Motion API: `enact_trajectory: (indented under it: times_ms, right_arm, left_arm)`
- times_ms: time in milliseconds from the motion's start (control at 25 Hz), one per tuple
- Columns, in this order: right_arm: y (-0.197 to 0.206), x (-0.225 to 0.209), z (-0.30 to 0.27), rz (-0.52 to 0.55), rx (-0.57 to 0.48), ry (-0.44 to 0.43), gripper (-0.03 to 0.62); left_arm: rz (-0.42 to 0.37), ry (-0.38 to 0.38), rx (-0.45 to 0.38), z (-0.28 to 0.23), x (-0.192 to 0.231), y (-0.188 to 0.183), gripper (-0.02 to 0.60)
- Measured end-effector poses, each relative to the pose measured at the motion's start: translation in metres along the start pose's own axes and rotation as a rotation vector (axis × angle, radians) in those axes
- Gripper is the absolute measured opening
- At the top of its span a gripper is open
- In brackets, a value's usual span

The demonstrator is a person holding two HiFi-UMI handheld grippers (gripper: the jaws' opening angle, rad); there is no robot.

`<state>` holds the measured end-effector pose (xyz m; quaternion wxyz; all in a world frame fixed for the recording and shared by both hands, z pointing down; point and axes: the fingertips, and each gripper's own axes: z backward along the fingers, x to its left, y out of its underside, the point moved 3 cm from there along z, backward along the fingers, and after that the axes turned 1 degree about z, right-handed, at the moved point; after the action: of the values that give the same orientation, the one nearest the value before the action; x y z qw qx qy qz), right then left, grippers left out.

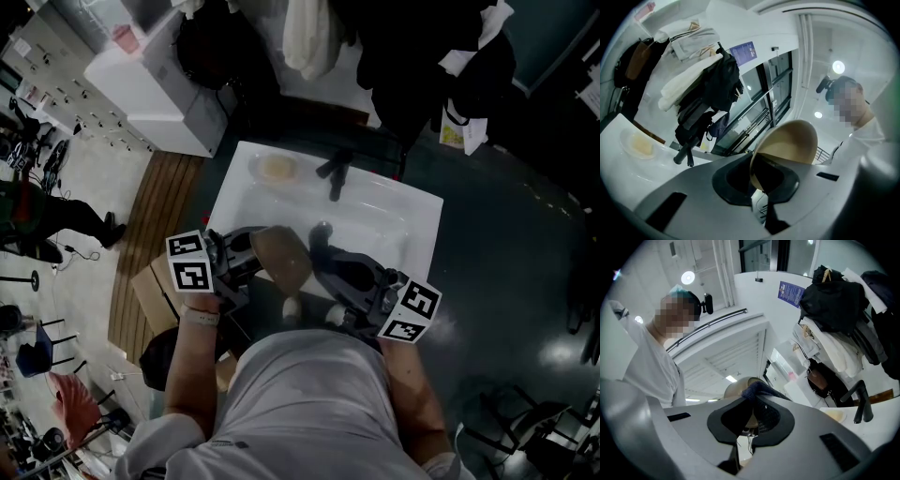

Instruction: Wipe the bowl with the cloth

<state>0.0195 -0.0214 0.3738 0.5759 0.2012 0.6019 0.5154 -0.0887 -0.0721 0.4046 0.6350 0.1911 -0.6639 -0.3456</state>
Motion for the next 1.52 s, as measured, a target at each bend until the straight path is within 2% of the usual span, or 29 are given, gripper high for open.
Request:
enact_trajectory:
  times_ms: [240,480,680,840,960,1080,1280,1400,1520]
  right_arm:
    - [-0.011,0.005,0.001,0.009,-0.041,-0.014,0.034]
    - [-0.023,0.013,-0.002,0.044,-0.052,-0.031,0.034]
    - [-0.025,0.015,-0.005,0.079,-0.025,-0.026,0.034]
    - [-0.023,0.010,-0.004,0.010,-0.055,-0.032,0.034]
    - [-0.017,0.006,-0.005,-0.039,-0.066,-0.033,0.034]
    - [-0.012,0.001,-0.004,-0.069,-0.067,-0.015,0.034]
    - [-0.012,-0.018,0.011,-0.098,-0.106,0.079,0.034]
    - [-0.016,-0.028,0.022,-0.084,-0.131,0.152,0.034]
    - [-0.021,-0.034,0.035,-0.039,-0.152,0.248,0.034]
  left_arm:
    - [0.041,0.016,-0.016,-0.006,0.003,0.002,0.018]
    - [0.045,-0.033,0.062,-0.014,0.007,0.021,0.017]
    - [-0.009,-0.020,0.171,-0.024,0.000,0.038,0.018]
    - [-0.032,0.016,0.203,-0.023,-0.005,0.043,0.017]
    - [-0.082,0.080,0.253,-0.027,-0.018,0.051,0.017]
    - [-0.135,0.106,0.304,-0.034,-0.027,0.060,0.017]
    - [-0.101,0.119,0.236,-0.035,-0.029,0.054,0.017]
    - [-0.122,0.069,0.202,-0.034,-0.024,0.048,0.017]
    - [-0.135,-0.015,0.124,-0.033,-0.016,0.039,0.017]
